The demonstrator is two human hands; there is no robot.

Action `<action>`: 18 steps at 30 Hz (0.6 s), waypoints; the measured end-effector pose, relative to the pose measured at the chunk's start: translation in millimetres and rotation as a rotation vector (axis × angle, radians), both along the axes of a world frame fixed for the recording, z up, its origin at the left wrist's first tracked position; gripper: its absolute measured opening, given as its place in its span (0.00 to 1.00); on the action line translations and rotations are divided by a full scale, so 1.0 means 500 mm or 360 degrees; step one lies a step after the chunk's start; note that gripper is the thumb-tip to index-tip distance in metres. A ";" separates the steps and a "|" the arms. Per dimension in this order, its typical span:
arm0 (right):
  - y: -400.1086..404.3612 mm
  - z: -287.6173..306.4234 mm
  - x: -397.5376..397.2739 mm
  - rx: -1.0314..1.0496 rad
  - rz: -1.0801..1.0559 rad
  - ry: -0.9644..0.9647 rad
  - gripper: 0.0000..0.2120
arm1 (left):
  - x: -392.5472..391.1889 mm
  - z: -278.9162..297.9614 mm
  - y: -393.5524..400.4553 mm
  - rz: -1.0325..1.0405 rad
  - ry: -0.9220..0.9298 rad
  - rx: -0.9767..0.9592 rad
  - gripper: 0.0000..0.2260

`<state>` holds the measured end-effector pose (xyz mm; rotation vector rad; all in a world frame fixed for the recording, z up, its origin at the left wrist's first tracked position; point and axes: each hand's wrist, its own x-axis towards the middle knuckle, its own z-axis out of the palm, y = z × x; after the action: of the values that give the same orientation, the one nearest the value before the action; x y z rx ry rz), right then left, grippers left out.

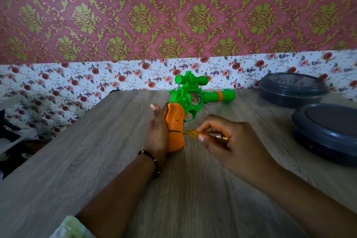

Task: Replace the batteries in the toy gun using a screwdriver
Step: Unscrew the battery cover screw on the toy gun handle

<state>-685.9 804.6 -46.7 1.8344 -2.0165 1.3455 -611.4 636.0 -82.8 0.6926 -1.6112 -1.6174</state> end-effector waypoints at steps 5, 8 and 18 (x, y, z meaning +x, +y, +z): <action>0.000 -0.001 -0.002 -0.0001 0.0086 -0.0138 0.04 | 0.002 0.005 0.005 0.0015 -0.0020 -0.0015 0.43; 0.001 -0.003 0.001 -0.0054 0.0111 -0.0187 0.04 | 0.003 0.006 0.008 0.0018 -0.0033 -0.0026 0.44; -0.003 -0.002 0.010 -0.0141 0.0085 -0.0314 0.06 | 0.003 0.009 0.012 0.0009 -0.0009 -0.0032 0.40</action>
<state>-680.8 802.9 -47.9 1.7930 -1.9724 1.6622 -610.0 642.0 -78.2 0.6914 -1.6257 -1.5945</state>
